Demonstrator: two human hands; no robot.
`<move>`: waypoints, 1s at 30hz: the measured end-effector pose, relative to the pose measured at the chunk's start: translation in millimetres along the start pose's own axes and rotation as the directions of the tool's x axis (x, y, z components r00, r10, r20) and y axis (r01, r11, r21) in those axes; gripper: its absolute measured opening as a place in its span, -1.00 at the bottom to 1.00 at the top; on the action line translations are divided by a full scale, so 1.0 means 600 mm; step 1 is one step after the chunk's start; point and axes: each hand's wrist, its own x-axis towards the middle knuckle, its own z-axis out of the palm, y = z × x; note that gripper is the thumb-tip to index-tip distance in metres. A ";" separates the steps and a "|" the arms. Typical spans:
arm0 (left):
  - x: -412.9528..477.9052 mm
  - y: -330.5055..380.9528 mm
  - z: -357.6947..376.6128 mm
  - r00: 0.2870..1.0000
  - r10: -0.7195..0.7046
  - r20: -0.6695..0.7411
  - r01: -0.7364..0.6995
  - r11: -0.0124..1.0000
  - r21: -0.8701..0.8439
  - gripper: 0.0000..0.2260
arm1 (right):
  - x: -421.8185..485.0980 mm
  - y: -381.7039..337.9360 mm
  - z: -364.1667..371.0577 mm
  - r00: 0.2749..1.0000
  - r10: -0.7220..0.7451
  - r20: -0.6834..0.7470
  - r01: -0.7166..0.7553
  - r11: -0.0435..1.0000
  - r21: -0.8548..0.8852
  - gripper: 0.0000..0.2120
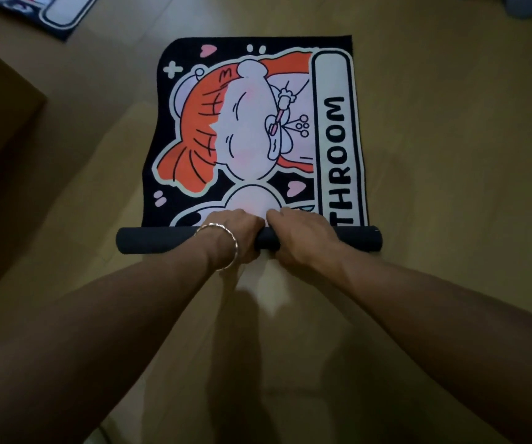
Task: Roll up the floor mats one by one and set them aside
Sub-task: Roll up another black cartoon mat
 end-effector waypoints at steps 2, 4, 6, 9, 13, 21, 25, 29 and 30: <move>0.002 -0.003 -0.004 0.999 0.020 -0.027 -0.020 1.000 -0.012 -0.77 | -0.005 0.002 0.009 0.995 -0.031 -0.090 0.028 0.999 -0.028 -0.68; -0.004 -0.002 0.000 0.995 0.032 -0.089 -0.031 0.999 0.011 -0.75 | 0.000 0.006 0.004 1.000 0.021 -0.021 -0.021 1.000 0.019 -0.68; -0.011 0.001 0.011 0.986 0.060 -0.154 -0.055 0.998 0.033 -0.70 | 0.009 0.011 -0.008 0.989 0.070 0.130 -0.081 0.993 0.083 -0.70; -0.014 -0.002 0.017 0.987 0.056 -0.151 -0.050 0.998 0.041 -0.72 | 0.014 0.011 -0.017 0.976 0.063 0.211 -0.091 0.988 0.123 -0.74; -0.003 -0.008 0.003 0.990 0.037 -0.134 -0.027 0.997 0.077 -0.78 | 0.003 0.007 0.007 0.997 0.005 -0.082 -0.004 1.000 0.010 -0.68; -0.018 -0.028 0.009 0.987 0.031 -0.160 -0.021 0.998 0.065 -0.73 | 0.015 0.017 -0.013 0.988 0.071 0.136 -0.082 0.993 0.079 -0.73; -0.014 -0.036 -0.007 0.986 0.039 -0.161 -0.026 0.996 0.082 -0.73 | 0.006 0.011 -0.012 0.997 0.040 -0.061 -0.040 0.999 0.005 -0.66; -0.027 -0.046 -0.009 0.985 0.054 -0.161 -0.044 0.997 0.069 -0.69 | 0.001 0.023 -0.018 0.998 0.060 -0.005 -0.060 0.998 0.009 -0.72; -0.033 -0.052 -0.013 0.991 0.030 -0.132 -0.025 0.999 0.043 -0.69 | 0.002 0.027 -0.021 0.998 0.067 0.019 -0.067 0.998 0.007 -0.72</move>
